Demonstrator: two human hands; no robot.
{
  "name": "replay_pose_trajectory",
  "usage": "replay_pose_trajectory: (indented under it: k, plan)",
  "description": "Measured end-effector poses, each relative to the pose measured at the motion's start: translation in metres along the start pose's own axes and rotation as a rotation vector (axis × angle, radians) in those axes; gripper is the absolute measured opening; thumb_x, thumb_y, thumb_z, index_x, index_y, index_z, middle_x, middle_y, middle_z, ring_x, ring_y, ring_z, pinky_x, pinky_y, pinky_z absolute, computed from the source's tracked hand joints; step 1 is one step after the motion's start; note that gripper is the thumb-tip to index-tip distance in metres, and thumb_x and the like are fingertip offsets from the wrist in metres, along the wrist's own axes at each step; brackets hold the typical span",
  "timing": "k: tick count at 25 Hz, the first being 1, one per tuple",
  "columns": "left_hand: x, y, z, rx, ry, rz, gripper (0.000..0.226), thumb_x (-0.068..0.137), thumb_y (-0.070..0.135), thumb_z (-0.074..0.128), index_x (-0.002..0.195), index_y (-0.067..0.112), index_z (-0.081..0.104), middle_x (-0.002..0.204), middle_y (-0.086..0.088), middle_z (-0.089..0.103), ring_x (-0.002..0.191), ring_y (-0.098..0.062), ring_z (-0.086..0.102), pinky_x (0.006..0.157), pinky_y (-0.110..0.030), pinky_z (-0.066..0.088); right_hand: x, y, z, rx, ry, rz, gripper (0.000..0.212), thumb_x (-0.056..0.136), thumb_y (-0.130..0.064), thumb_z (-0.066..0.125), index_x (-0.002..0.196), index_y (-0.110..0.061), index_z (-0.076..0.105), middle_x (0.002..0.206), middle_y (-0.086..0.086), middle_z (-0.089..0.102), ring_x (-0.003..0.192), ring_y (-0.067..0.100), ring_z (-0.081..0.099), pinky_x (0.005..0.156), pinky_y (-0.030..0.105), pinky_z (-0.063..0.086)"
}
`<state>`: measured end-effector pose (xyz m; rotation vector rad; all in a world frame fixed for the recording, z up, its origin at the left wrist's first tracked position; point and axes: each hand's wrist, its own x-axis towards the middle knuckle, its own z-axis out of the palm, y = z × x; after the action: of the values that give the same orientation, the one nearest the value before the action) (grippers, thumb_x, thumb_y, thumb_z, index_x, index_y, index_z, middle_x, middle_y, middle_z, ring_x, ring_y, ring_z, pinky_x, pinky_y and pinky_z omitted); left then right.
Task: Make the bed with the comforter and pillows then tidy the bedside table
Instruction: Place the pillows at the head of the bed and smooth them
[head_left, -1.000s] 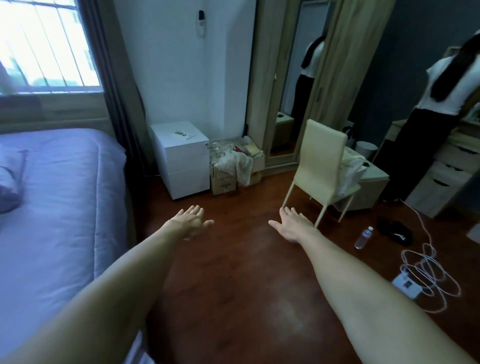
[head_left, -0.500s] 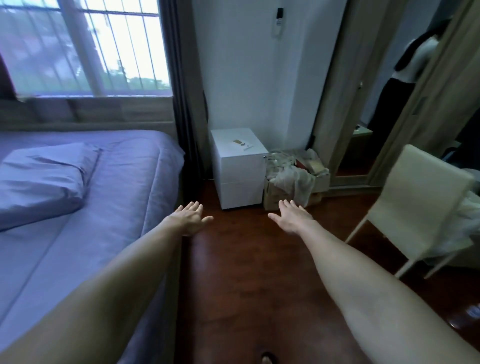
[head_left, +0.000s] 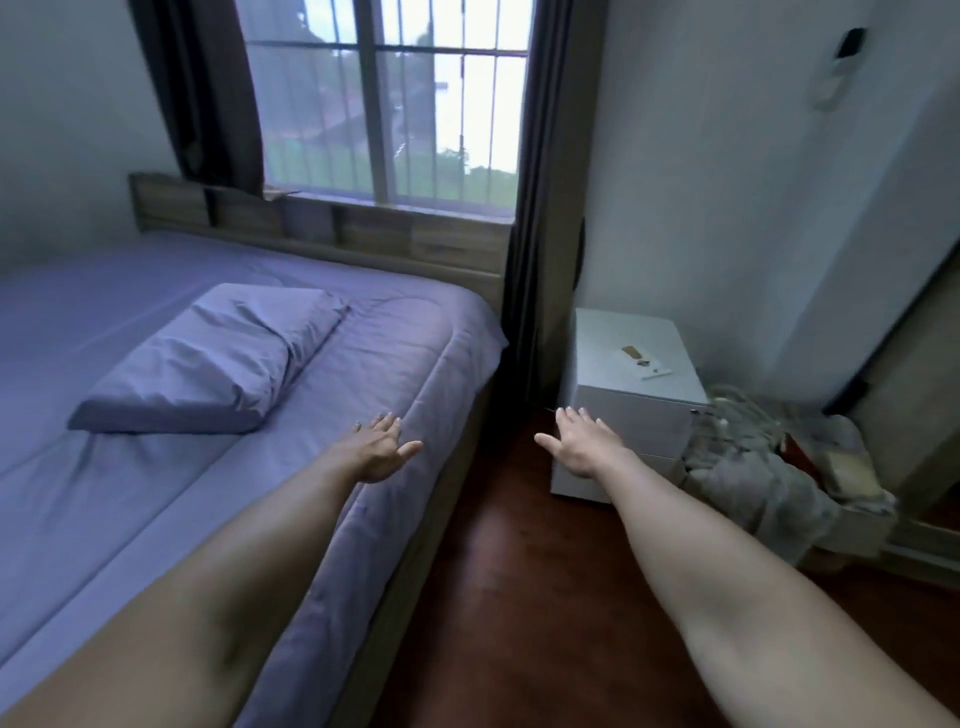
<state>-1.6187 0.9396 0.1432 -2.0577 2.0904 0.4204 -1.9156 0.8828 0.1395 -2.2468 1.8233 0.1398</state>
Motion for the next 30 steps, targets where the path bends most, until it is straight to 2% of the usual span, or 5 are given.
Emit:
replay_pose_trajectory:
  k: [8,17,25,30]
  plan:
    - [0.097,-0.086,-0.015,-0.082,-0.042,-0.247,0.072,0.101,0.052,0.019,0.153,0.005,0.007,0.162,-0.009,0.001,0.15,-0.02,0.001,0.121,-0.041,0.004,0.183,-0.066,-0.008,-0.104,-0.058,-0.265,0.077,0.099,-0.058,0.026,0.154,-0.007,0.011,0.163,0.007,0.01,0.15,0.024,0.006,0.122,0.042,0.01]
    - [0.249,-0.219,-0.057,-0.171,-0.041,-0.421,0.072,0.1,0.054,0.019,0.154,0.008,0.005,0.163,-0.006,-0.001,0.15,-0.02,-0.001,0.122,-0.042,0.005,0.404,-0.174,-0.041,-0.137,-0.092,-0.436,0.076,0.1,-0.056,0.026,0.155,-0.008,0.006,0.163,0.005,0.004,0.151,0.023,0.001,0.122,0.04,0.008]
    - [0.295,-0.295,-0.07,-0.276,0.064,-0.577,0.069,0.101,0.049,0.028,0.153,0.009,0.009,0.162,-0.005,0.005,0.15,-0.019,0.004,0.121,-0.04,0.008,0.533,-0.28,-0.053,-0.213,-0.114,-0.645,0.076,0.1,-0.057,0.027,0.155,-0.011,0.004,0.164,0.005,0.0,0.151,0.024,-0.001,0.122,0.04,0.009]
    - [0.323,-0.337,-0.045,-0.329,0.083,-0.754,0.071,0.099,0.05,0.032,0.154,0.012,0.008,0.163,-0.005,0.002,0.15,-0.021,0.0,0.122,-0.04,0.008,0.624,-0.342,-0.042,-0.295,-0.138,-0.829,0.085,0.096,-0.055,0.042,0.155,-0.01,0.0,0.163,0.006,-0.002,0.151,0.027,-0.001,0.122,0.041,0.01]
